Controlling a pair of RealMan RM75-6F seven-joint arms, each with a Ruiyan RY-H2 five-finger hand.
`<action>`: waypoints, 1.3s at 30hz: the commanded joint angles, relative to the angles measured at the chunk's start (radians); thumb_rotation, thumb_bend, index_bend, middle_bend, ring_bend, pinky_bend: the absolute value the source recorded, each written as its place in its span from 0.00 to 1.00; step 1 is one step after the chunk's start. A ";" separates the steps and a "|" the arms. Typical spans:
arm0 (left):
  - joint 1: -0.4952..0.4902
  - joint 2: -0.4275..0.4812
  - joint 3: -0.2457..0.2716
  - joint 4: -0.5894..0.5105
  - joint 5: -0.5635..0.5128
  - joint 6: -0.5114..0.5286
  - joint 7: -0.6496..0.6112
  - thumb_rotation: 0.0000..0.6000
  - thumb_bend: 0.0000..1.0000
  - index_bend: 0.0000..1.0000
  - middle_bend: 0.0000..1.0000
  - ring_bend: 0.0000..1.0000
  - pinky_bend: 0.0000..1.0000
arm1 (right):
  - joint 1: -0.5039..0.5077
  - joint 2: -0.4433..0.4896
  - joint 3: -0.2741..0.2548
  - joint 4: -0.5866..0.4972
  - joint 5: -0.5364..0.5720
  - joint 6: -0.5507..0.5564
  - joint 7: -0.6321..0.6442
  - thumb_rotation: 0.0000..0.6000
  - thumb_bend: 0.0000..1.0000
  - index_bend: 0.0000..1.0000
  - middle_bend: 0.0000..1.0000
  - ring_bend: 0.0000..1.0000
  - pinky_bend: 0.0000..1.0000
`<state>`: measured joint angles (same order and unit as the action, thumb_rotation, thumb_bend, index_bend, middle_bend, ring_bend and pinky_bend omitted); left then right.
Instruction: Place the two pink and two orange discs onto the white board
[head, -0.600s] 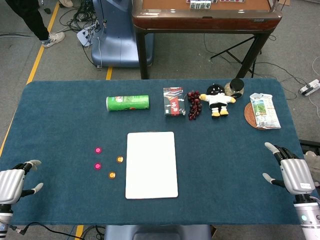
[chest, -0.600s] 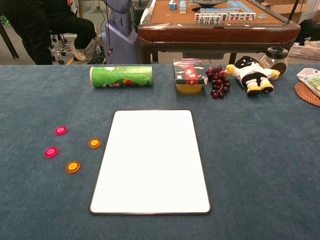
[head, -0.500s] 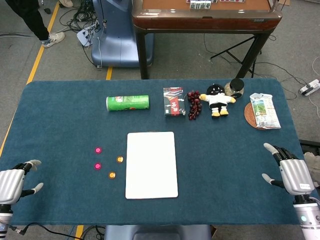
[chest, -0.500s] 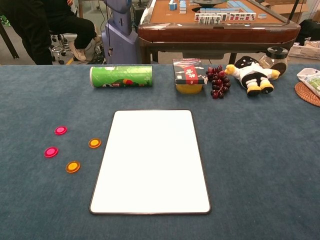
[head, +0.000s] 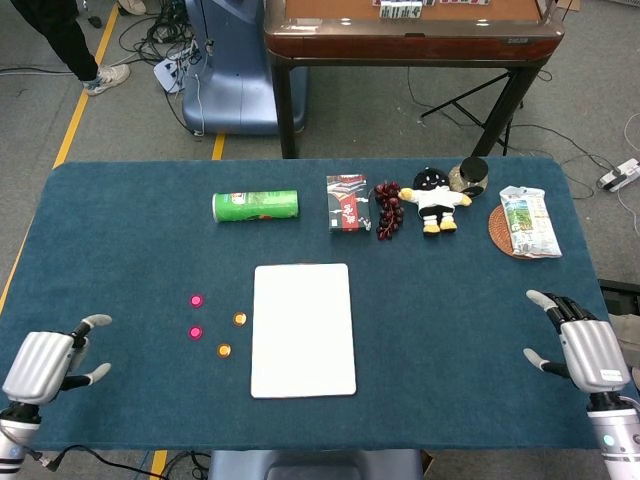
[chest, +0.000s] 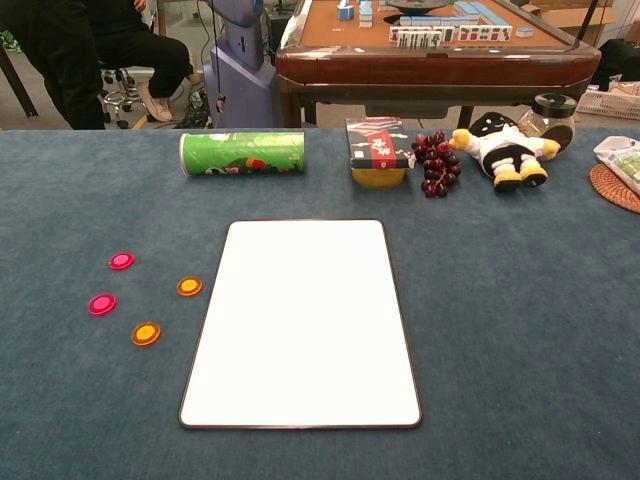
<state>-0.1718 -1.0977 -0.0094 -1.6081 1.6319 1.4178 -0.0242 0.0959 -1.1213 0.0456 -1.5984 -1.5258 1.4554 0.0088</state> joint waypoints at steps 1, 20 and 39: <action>-0.056 0.023 0.013 -0.036 0.029 -0.072 -0.060 1.00 0.11 0.32 1.00 0.99 1.00 | -0.002 0.003 0.003 0.001 -0.001 0.005 0.009 1.00 0.00 0.20 0.25 0.22 0.41; -0.272 -0.062 -0.009 -0.090 -0.037 -0.390 0.070 1.00 0.12 0.27 1.00 1.00 1.00 | -0.027 0.036 0.009 -0.007 -0.004 0.051 0.056 1.00 0.00 0.22 0.27 0.22 0.41; -0.385 -0.170 -0.052 -0.012 -0.322 -0.563 0.305 1.00 0.12 0.36 1.00 1.00 1.00 | -0.030 0.043 0.010 -0.002 -0.007 0.052 0.084 1.00 0.00 0.22 0.27 0.22 0.41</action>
<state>-0.5458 -1.2565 -0.0582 -1.6300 1.3375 0.8680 0.2593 0.0656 -1.0787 0.0555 -1.6000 -1.5328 1.5071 0.0933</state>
